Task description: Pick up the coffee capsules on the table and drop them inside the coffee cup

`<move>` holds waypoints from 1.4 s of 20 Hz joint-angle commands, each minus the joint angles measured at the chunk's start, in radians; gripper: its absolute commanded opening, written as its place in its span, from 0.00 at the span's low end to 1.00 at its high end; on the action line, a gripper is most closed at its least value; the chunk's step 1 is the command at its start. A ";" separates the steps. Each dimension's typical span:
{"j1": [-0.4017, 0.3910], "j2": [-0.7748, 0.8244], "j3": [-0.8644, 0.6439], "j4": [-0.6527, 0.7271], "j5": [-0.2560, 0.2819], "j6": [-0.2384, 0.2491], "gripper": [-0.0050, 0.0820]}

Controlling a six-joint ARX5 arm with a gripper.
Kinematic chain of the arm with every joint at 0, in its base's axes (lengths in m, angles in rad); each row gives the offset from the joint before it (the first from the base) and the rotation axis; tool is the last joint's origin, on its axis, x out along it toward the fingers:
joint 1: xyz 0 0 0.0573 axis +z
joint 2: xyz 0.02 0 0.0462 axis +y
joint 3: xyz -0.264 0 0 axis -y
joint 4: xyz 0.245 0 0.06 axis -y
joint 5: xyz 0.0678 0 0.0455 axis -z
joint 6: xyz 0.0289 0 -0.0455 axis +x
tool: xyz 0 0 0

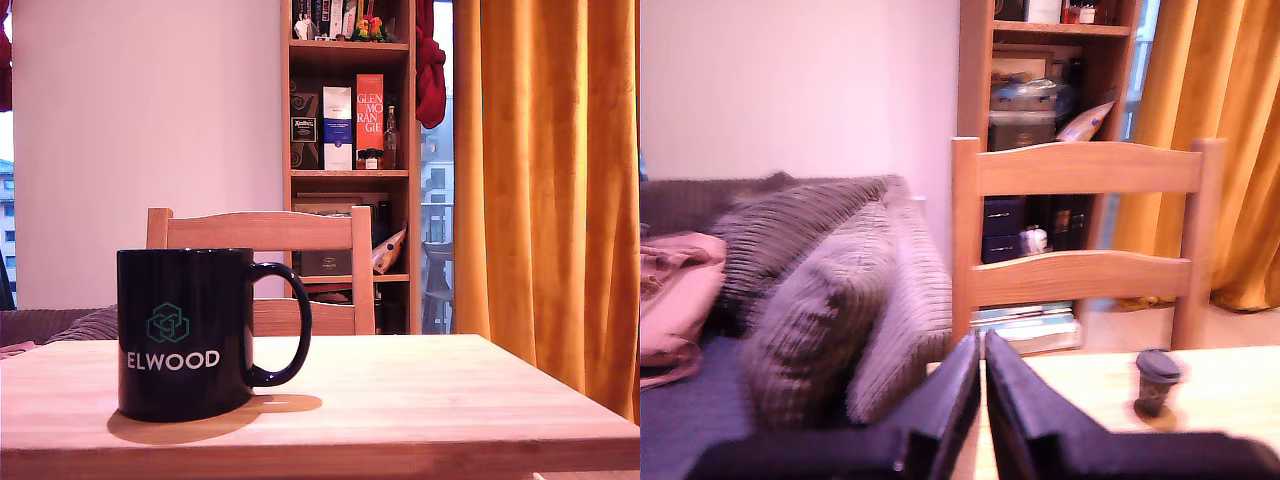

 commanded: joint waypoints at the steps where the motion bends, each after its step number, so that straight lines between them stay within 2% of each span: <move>1: -0.007 0.009 -0.010 0.023 0.043 -0.006 0.04; 9: -0.095 0.032 -0.010 0.030 0.115 -0.006 0.04; 14: -0.144 0.099 -0.010 0.044 0.114 -0.001 0.04; 23: -0.148 0.230 -0.010 0.142 0.117 0.007 0.04; 24: -0.148 0.256 -0.010 0.158 0.120 0.011 0.04; 28: -0.148 0.388 -0.010 0.219 0.132 0.085 0.04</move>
